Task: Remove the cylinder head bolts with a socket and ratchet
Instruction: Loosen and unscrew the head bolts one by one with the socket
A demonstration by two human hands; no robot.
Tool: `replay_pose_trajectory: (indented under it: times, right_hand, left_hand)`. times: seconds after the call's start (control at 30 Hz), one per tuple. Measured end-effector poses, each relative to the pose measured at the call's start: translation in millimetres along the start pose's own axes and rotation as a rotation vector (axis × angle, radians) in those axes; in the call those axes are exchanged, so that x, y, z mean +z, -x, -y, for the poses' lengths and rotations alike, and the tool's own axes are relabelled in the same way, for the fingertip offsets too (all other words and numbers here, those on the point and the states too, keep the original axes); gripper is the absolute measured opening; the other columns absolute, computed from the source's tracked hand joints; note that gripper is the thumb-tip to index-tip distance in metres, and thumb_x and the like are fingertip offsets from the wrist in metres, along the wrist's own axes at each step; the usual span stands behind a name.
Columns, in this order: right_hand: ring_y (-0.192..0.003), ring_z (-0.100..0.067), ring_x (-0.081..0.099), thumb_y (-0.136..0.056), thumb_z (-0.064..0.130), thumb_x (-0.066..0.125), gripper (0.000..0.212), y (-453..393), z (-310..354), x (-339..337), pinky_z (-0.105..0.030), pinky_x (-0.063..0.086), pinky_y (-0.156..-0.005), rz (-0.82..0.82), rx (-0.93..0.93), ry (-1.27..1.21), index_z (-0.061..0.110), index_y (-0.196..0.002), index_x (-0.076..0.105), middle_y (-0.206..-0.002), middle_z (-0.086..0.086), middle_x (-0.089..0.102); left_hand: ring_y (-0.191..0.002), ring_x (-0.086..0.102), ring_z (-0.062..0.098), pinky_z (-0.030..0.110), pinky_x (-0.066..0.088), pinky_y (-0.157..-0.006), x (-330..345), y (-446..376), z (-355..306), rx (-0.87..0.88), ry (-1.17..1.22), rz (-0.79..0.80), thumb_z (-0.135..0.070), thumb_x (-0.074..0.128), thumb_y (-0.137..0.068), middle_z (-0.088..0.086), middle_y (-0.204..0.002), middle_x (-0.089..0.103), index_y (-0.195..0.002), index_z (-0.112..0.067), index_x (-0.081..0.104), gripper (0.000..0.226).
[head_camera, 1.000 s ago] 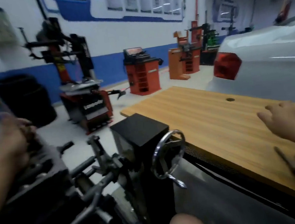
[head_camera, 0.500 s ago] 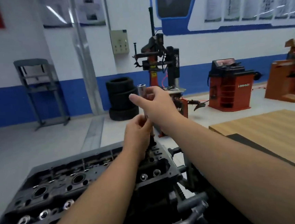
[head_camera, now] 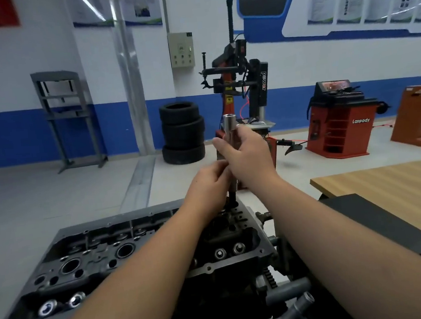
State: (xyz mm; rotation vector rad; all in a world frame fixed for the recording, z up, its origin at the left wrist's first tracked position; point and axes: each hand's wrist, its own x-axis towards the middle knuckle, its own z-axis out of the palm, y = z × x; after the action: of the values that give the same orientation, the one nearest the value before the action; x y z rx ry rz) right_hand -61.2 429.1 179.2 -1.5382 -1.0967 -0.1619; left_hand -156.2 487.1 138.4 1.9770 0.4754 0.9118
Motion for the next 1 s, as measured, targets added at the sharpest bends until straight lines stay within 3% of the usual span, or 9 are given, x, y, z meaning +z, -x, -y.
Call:
replay_pose_trajectory:
  times: [0.13,0.27,0.37,0.5,0.57,0.67,0.77,0.9,1.0]
  right_hand:
    - [-0.069,-0.008,0.061,-0.089,0.036,0.072,0.021,-5,8,-13,-0.026,0.044,-0.062,0.067,-0.102,0.182,0.016,-0.081,0.072,-0.069,0.007,0.065]
    - [-0.087,-0.014,0.07,-0.096,0.019,0.063,0.021,-7,13,-23,-0.04,0.057,-0.084,0.193,-0.063,0.103,0.018,-0.118,0.063,-0.092,0.002,0.073]
    - [-0.092,-0.009,0.07,-0.099,0.015,0.056,0.04,-2,16,-19,-0.039,0.056,-0.091,0.243,0.002,-0.059,0.022,-0.138,0.047,-0.1,0.003,0.071]
    - [-0.078,-0.003,0.056,-0.094,0.033,0.065,0.009,5,9,-6,-0.021,0.043,-0.068,0.096,-0.089,0.147,0.026,-0.098,0.06,-0.083,0.009,0.06]
    - [-0.072,-0.001,0.052,-0.094,0.031,0.066,0.012,8,4,-3,-0.019,0.034,-0.062,0.01,-0.133,0.211,0.025,-0.085,0.06,-0.077,0.007,0.058]
    - [-0.08,-0.008,0.065,-0.097,0.018,0.061,0.009,13,0,-5,-0.028,0.053,-0.07,-0.028,-0.173,0.101,0.017,-0.105,0.066,-0.084,0.004,0.068]
    - [-0.1,-0.008,0.068,-0.102,0.017,0.052,0.042,20,-2,1,-0.029,0.056,-0.088,-0.019,-0.054,-0.09,0.016,-0.144,0.047,-0.102,0.008,0.069]
    - [-0.096,-0.003,0.058,-0.096,0.032,0.063,0.035,30,-8,19,-0.02,0.047,-0.084,-0.127,0.007,0.005,0.019,-0.129,0.061,-0.106,0.005,0.064]
    - [-0.092,-0.004,0.058,-0.097,0.025,0.063,0.024,39,-10,28,-0.02,0.045,-0.079,-0.234,-0.027,0.016,0.016,-0.119,0.069,-0.102,0.002,0.065]
  left_hand:
    - [-0.08,0.07,0.016,0.052,0.058,-0.09,-1,-1,7,-0.068,0.144,-0.062,-0.043,0.063,-0.1,0.002,-0.086,0.074,-0.098,-0.024,0.07,0.02]
    - [-0.101,0.071,0.02,0.035,0.06,-0.086,-9,-2,17,-0.118,0.218,0.129,-0.039,0.044,-0.109,0.0,-0.103,0.075,-0.11,-0.027,0.07,0.028]
    - [-0.1,0.071,0.018,0.044,0.059,-0.092,-10,-1,20,-0.089,0.11,0.121,-0.036,0.049,-0.108,-0.002,-0.097,0.075,-0.108,-0.026,0.069,0.022]
    - [-0.093,0.071,0.02,0.047,0.059,-0.086,-7,0,15,-0.053,-0.007,0.005,-0.045,0.065,-0.098,-0.001,-0.096,0.073,-0.104,-0.025,0.061,0.021]
    - [-0.097,0.071,0.019,0.043,0.059,-0.086,-7,0,15,-0.063,0.019,0.006,-0.045,0.066,-0.097,-0.003,-0.103,0.072,-0.107,-0.028,0.059,0.021]
    - [-0.112,0.067,0.014,0.043,0.053,-0.101,-8,0,19,-0.088,0.101,0.153,-0.043,0.051,-0.106,-0.007,-0.116,0.071,-0.128,-0.033,0.06,0.025]
    - [-0.113,0.068,0.01,0.046,0.051,-0.106,-9,1,21,-0.067,0.123,0.223,-0.038,0.045,-0.109,-0.008,-0.119,0.073,-0.135,-0.033,0.06,0.03]
    - [-0.1,0.07,0.004,0.043,0.058,-0.094,-10,-1,22,0.008,0.017,0.11,-0.035,0.063,-0.1,-0.013,-0.106,0.075,-0.115,-0.038,0.065,0.015]
    - [-0.088,0.072,0.012,0.036,0.063,-0.077,-10,-3,24,-0.012,0.014,0.027,-0.027,0.072,-0.093,-0.005,-0.097,0.074,-0.106,-0.028,0.062,0.016]
